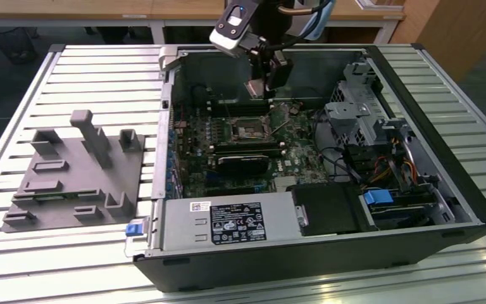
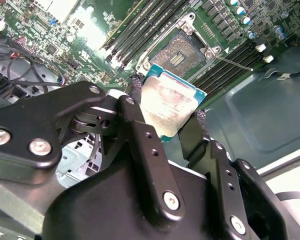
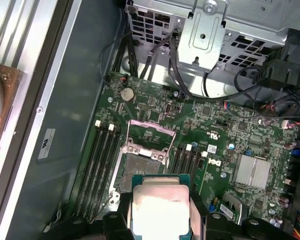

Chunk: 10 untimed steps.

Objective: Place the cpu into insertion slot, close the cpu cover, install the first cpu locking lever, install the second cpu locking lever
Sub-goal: 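Place the cpu into insertion slot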

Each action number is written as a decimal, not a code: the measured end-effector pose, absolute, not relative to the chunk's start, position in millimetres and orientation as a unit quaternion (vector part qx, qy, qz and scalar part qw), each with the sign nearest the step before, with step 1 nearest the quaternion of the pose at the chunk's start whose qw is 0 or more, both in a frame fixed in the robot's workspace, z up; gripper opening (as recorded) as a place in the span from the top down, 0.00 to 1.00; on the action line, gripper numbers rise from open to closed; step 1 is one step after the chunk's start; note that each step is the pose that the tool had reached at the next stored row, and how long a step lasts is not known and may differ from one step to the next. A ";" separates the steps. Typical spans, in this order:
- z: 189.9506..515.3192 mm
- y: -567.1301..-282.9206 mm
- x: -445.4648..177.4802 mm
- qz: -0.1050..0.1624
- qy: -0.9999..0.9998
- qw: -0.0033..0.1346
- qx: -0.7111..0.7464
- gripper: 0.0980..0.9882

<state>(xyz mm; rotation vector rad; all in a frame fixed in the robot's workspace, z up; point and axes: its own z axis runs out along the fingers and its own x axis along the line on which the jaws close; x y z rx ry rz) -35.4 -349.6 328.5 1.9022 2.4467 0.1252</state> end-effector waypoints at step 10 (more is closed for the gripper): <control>324.5 -349.6 -35.5 0.040 0.788 0.020 0.614 0.50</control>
